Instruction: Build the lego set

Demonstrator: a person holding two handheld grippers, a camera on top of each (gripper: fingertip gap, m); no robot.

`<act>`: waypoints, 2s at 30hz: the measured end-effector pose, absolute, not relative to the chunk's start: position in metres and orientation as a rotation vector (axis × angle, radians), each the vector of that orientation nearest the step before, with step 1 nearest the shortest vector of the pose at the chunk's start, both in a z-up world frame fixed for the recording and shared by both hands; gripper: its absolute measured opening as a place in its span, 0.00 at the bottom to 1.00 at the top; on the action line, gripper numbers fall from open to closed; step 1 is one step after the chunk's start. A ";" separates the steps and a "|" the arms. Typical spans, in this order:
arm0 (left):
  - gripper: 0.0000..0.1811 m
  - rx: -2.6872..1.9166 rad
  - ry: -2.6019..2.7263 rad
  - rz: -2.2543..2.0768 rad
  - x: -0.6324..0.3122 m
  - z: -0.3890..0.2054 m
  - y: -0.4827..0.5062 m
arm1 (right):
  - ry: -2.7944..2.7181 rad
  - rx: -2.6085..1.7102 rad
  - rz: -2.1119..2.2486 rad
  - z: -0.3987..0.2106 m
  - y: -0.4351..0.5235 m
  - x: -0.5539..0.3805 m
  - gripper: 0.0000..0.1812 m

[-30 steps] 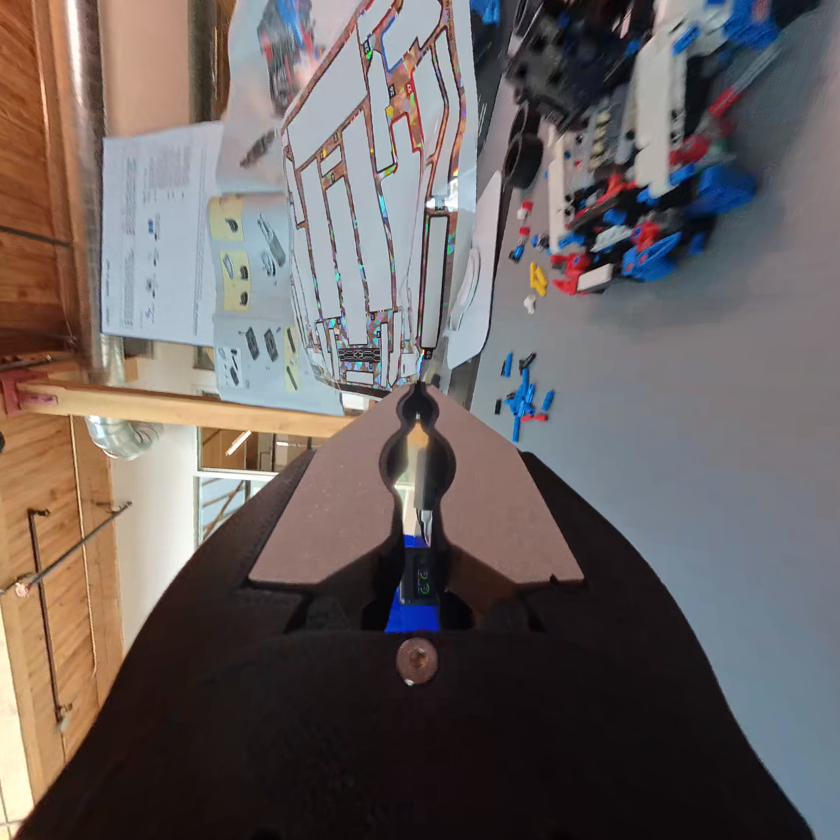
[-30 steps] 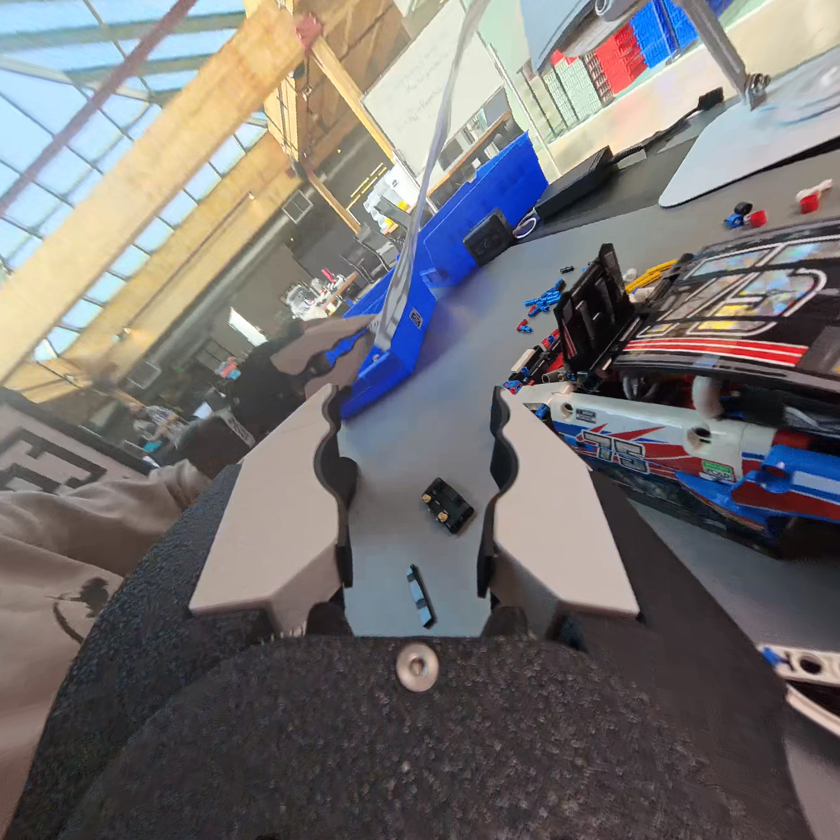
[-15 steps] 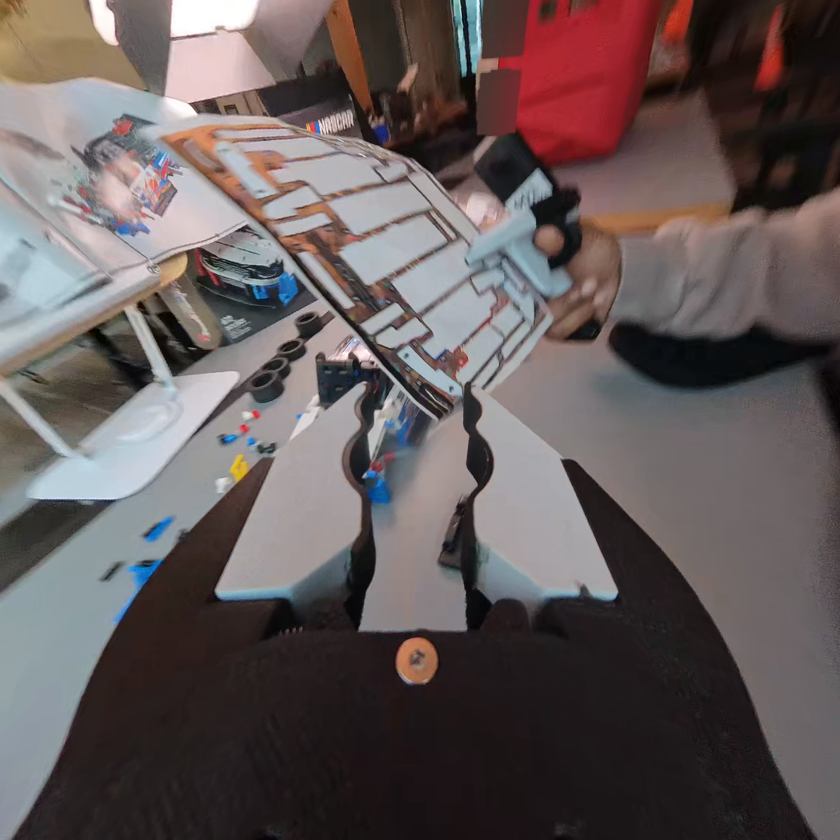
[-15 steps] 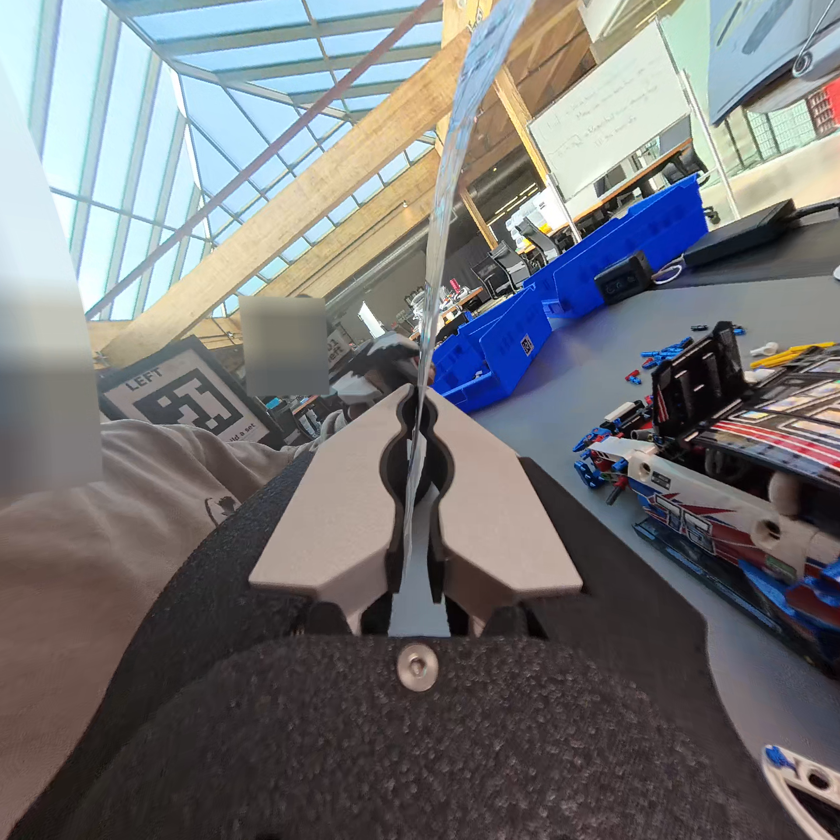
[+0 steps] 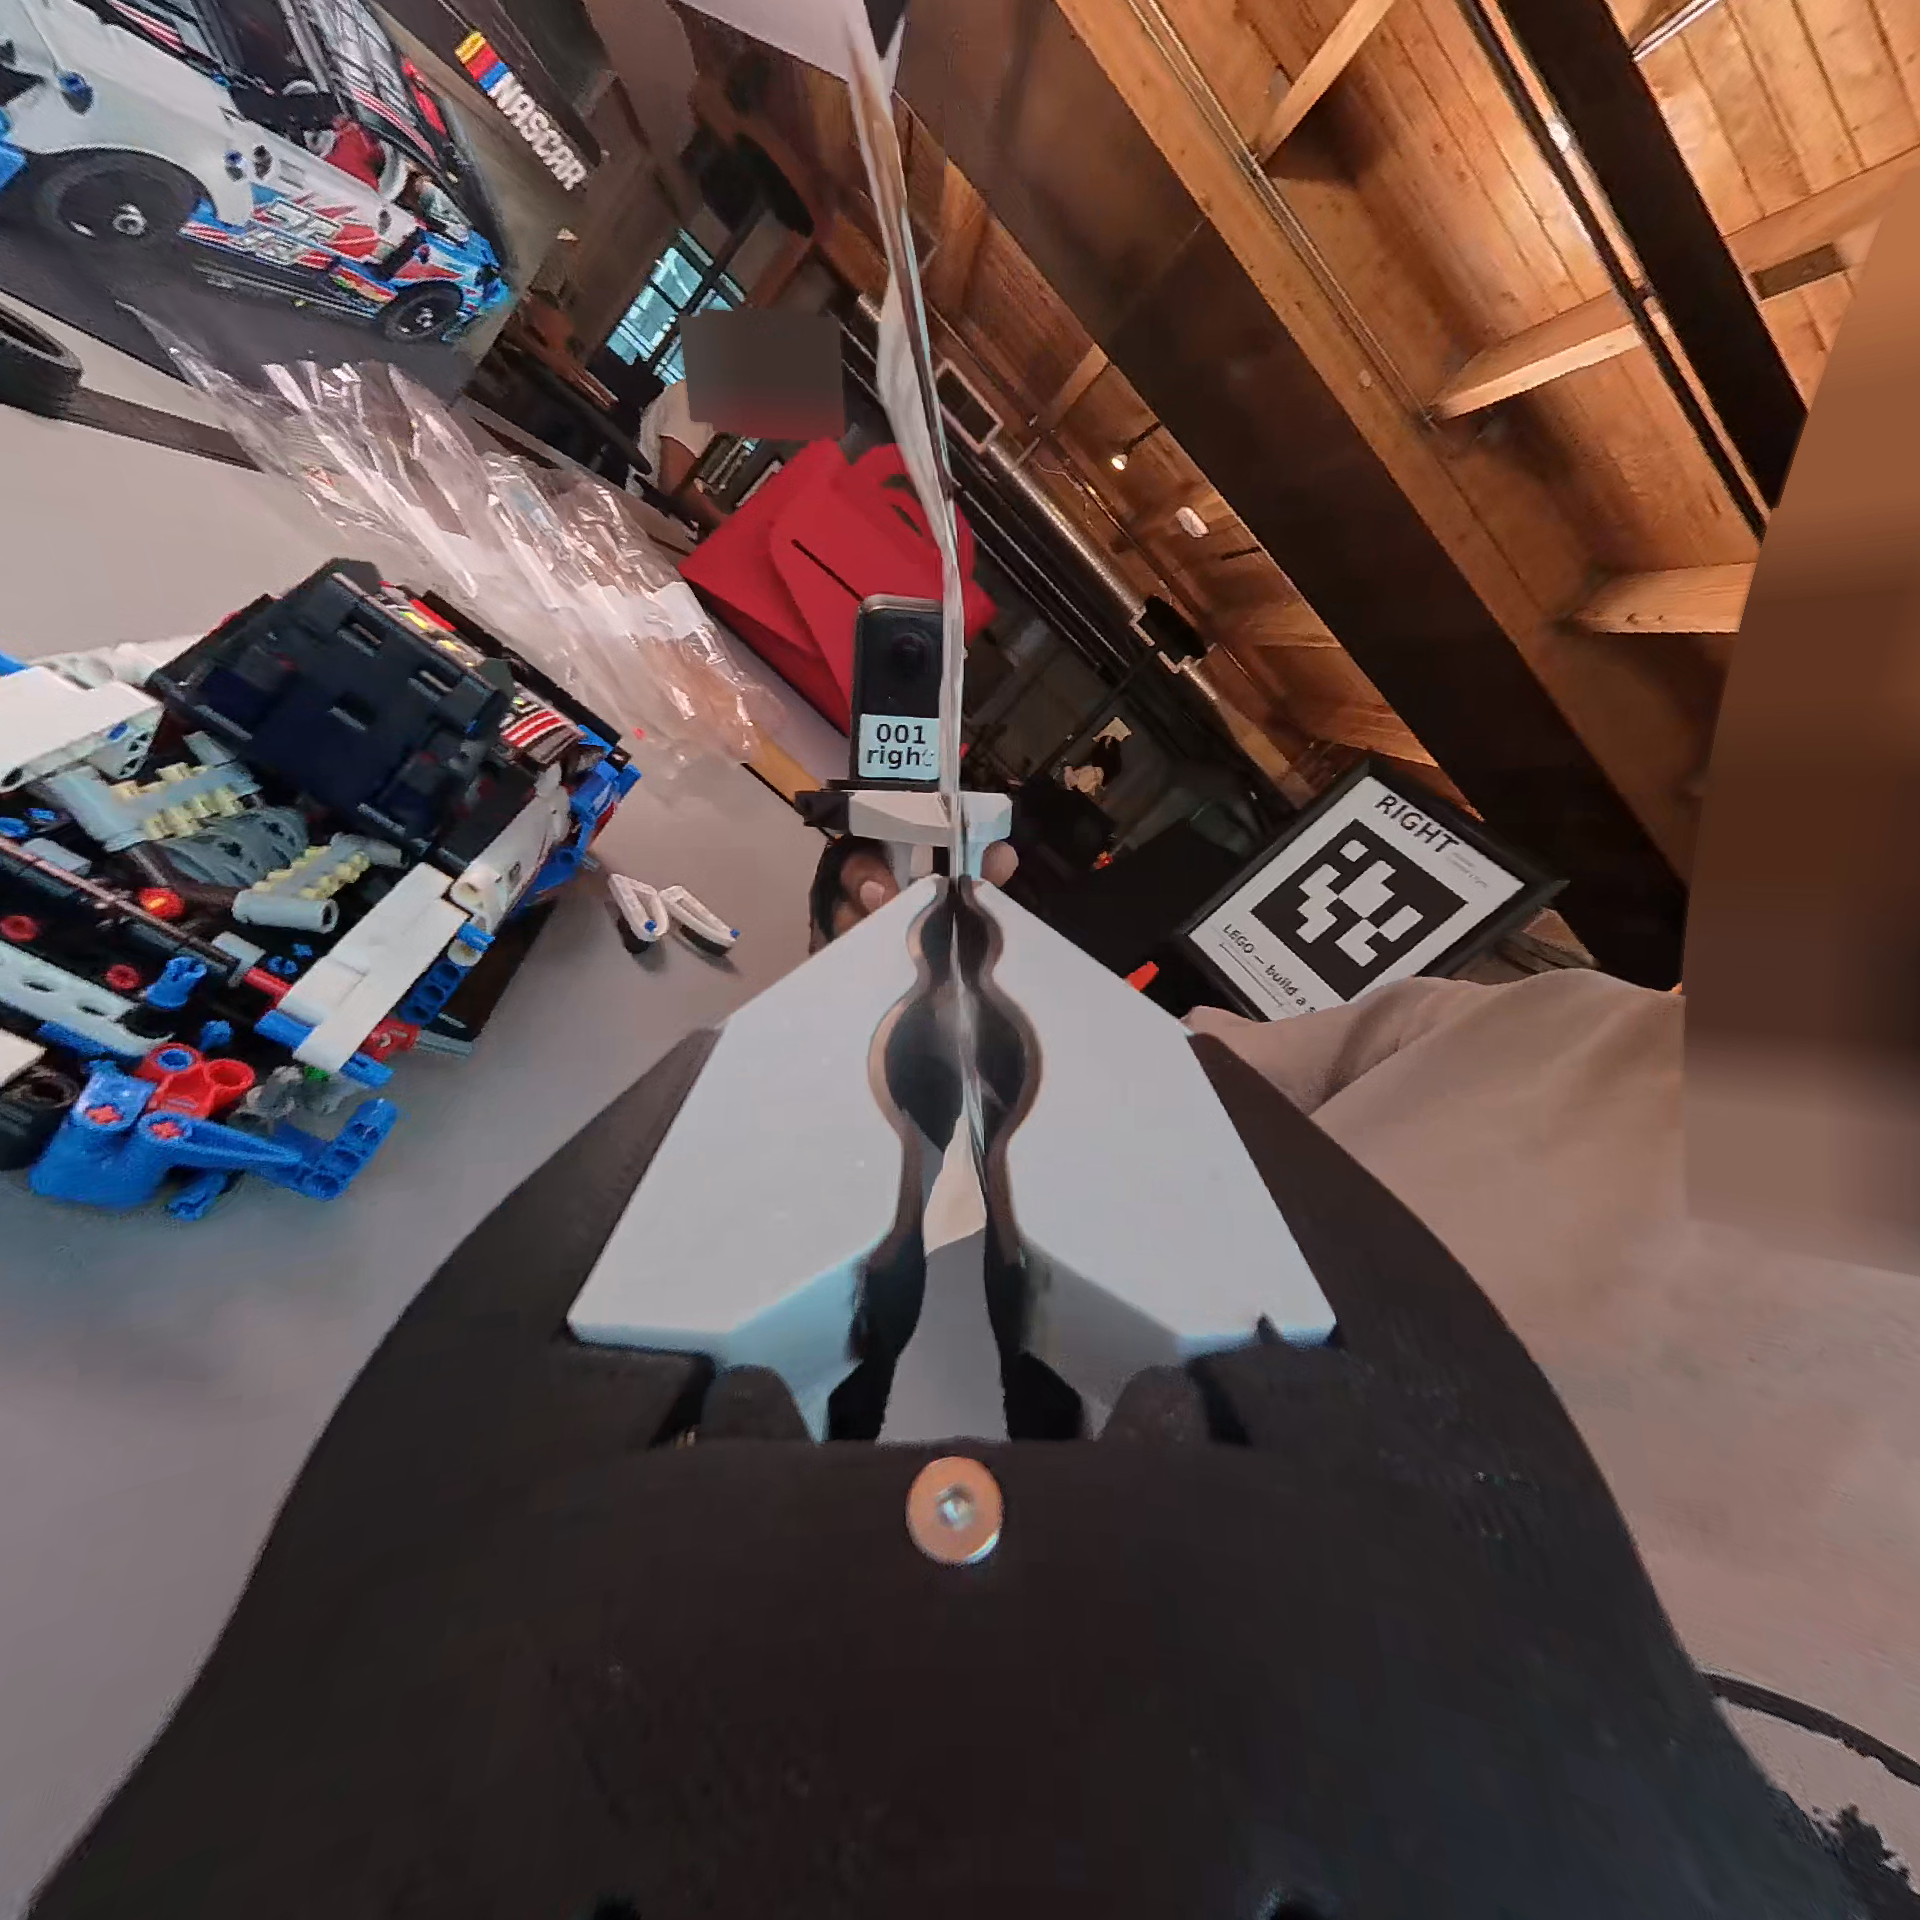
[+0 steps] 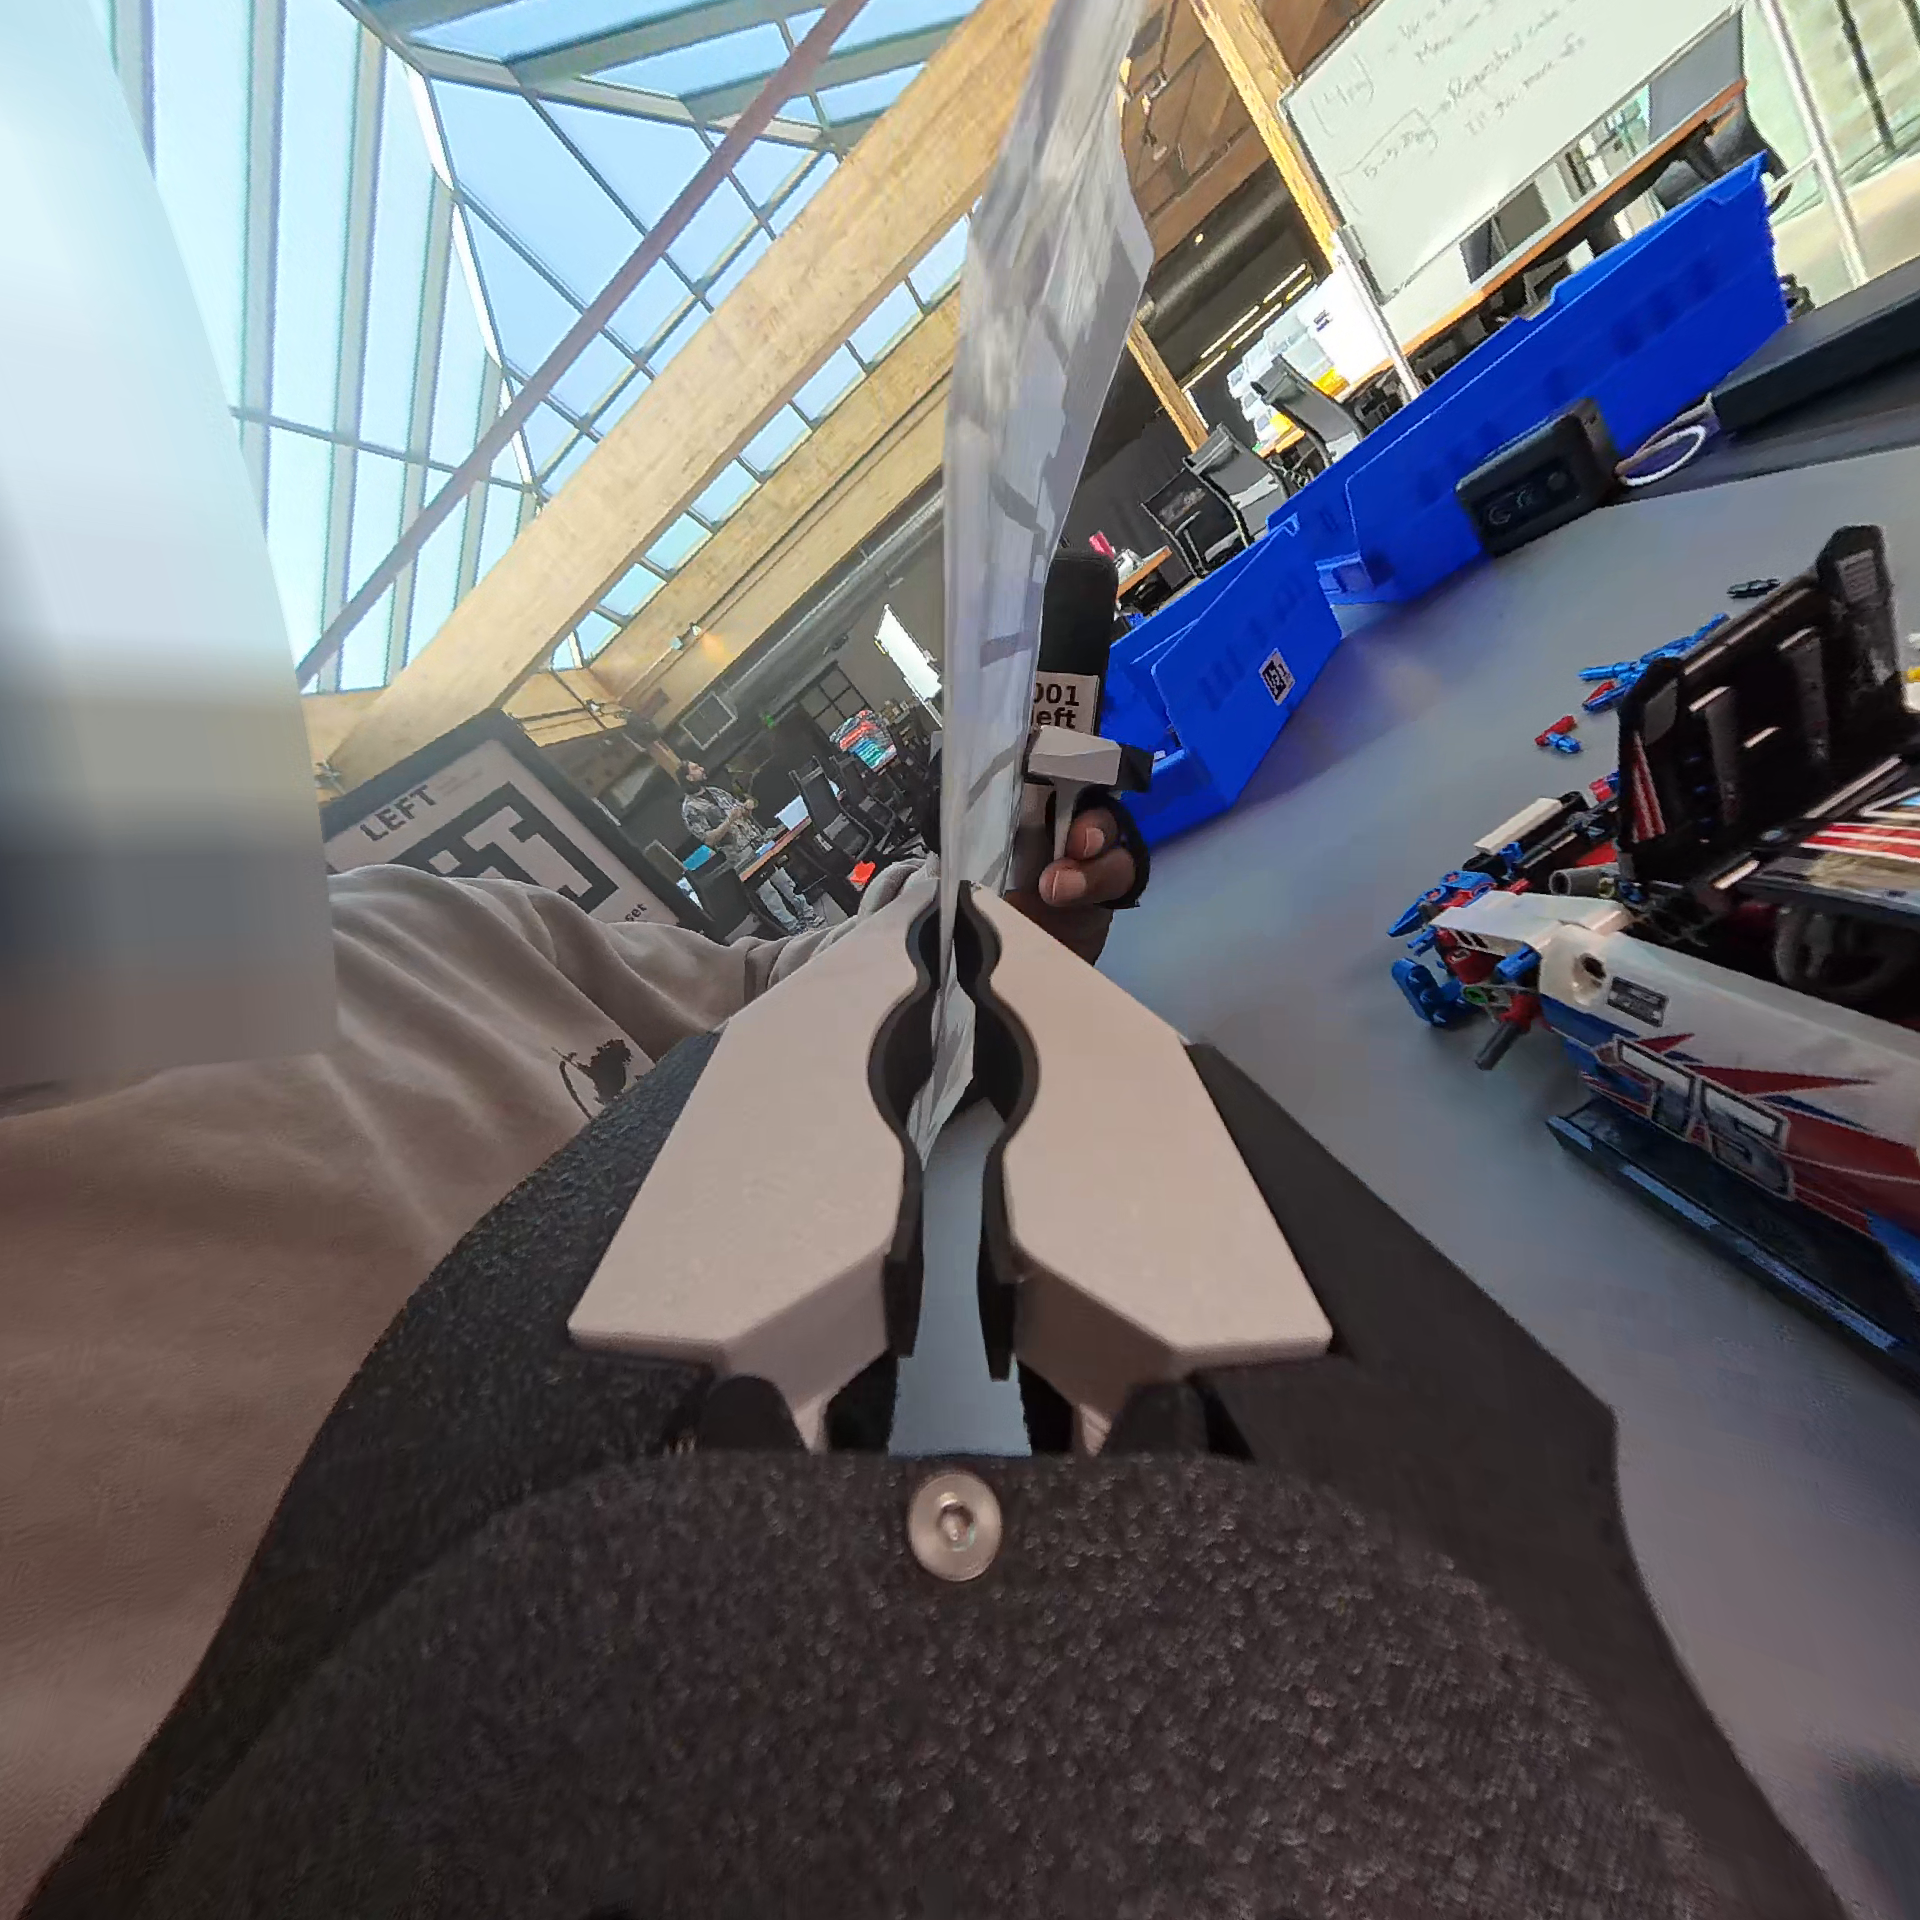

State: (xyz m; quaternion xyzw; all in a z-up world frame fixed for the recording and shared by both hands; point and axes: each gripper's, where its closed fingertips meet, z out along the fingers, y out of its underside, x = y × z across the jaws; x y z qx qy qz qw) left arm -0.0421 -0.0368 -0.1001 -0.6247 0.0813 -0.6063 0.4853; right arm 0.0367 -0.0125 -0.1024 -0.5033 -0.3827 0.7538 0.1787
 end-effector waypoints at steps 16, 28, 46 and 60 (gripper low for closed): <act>0.00 -1.603 0.189 -1.405 -0.042 -0.116 -0.041 | -0.990 -1.558 2.078 -0.118 0.001 0.030 0.00; 0.00 -1.640 0.356 -1.218 -0.037 -0.115 -0.047 | -1.428 -0.940 0.777 -0.057 -0.004 0.039 0.20; 0.00 -1.593 0.584 -1.122 -0.008 -0.109 -0.069 | -1.845 -0.777 0.578 -0.117 -0.066 -0.026 0.08; 0.00 -1.540 0.714 -0.910 -0.007 -0.104 -0.075 | -1.844 -0.839 0.783 -0.119 -0.080 -0.023 0.06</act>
